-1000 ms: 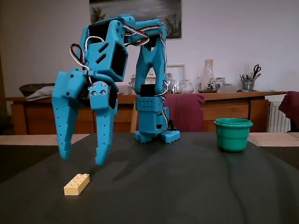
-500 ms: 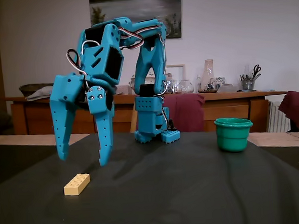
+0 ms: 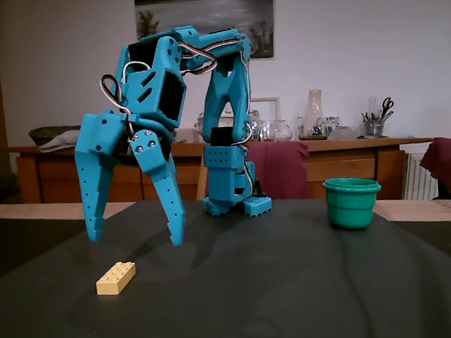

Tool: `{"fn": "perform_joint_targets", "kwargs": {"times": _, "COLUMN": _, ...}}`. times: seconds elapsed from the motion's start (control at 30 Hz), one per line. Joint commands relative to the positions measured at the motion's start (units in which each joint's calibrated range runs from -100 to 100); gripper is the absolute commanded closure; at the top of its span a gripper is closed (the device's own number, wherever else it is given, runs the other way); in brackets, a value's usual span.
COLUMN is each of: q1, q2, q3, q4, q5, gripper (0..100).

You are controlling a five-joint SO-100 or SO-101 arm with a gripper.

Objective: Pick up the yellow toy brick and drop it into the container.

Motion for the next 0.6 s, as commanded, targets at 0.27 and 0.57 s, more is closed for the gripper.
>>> {"fn": "perform_joint_targets", "kwargs": {"times": 0.27, "q1": 0.5, "q2": 7.3, "q3": -1.0, "q4": -5.7, "q5": 0.3, "gripper": 67}}
{"fn": "perform_joint_targets", "kwargs": {"times": 0.57, "q1": 1.2, "q2": 9.7, "q3": -1.1, "q4": -8.3, "q5": 0.3, "gripper": 67}}
